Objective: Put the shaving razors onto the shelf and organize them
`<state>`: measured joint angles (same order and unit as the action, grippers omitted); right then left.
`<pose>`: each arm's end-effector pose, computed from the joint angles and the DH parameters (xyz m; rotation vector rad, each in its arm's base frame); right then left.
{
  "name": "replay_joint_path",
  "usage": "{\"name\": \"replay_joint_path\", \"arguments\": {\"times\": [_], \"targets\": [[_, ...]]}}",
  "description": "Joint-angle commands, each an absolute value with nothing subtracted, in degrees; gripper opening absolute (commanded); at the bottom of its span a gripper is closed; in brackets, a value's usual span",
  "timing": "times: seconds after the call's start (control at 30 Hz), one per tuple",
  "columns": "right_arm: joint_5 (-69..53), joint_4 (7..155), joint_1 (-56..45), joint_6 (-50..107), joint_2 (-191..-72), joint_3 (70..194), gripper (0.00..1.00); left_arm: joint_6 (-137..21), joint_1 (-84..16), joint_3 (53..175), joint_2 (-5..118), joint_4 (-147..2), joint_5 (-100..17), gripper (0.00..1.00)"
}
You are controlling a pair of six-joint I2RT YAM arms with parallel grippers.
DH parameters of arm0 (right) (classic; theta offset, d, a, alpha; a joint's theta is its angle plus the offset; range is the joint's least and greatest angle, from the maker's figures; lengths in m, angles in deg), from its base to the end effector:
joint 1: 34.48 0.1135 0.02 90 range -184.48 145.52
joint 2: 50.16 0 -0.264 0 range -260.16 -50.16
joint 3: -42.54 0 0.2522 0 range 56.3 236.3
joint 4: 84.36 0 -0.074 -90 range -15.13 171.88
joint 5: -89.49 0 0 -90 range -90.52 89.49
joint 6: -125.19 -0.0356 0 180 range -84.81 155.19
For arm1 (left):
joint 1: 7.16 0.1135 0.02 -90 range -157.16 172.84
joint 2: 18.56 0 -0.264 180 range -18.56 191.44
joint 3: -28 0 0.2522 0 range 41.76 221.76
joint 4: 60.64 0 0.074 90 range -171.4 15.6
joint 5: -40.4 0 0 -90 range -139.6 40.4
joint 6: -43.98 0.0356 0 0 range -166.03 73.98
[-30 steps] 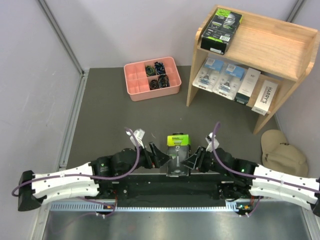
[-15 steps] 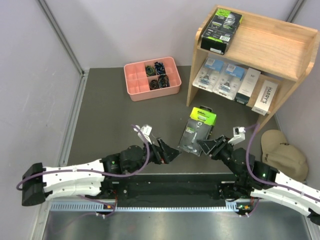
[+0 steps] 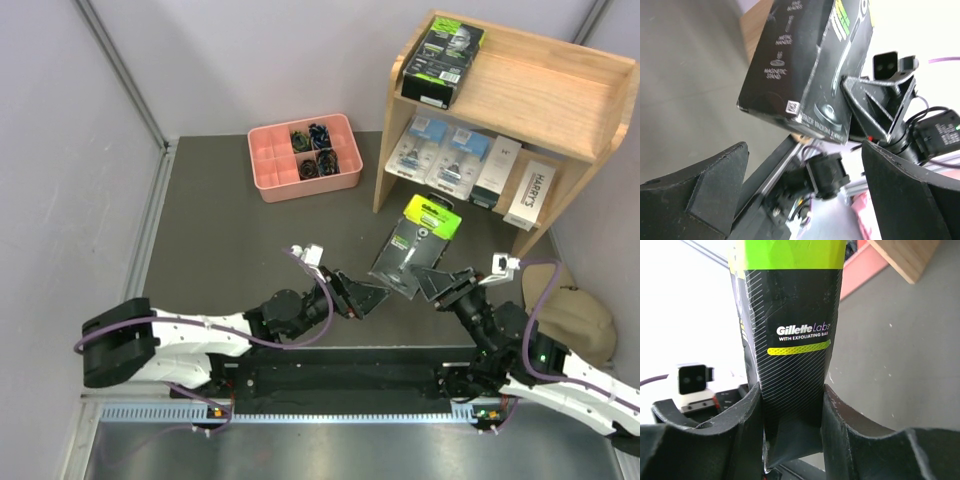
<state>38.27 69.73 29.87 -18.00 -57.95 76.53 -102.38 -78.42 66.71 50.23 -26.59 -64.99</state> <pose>0.0575 0.0683 0.2611 0.4018 1.6236 1.0675 0.0895 -0.2345 0.2407 -0.0238 1.7265 -1.5416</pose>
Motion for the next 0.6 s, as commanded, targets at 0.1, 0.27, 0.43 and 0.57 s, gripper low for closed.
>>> {"name": "replay_joint_path", "arguments": {"times": [0.1,0.27,0.43,0.57], "targets": [[36.6,80.6,30.5,-13.1,-53.3,76.9,0.09,-101.7,-77.0,67.7,59.3,-2.4,-60.5,0.99],[35.1,79.6,30.5,-11.6,-52.9,78.1,0.1,-104.2,-75.9,69.8,67.7,6.6,-55.6,0.98],[34.5,78.9,30.5,-11.6,-52.9,78.4,0.11,-105.4,-75.5,71.2,73.4,15.1,-54.4,0.9],[34.4,78.3,30.5,-12.1,-52.8,78.3,0.11,-104.6,-75.5,71.9,74.5,17.4,-54.8,0.88]]}}
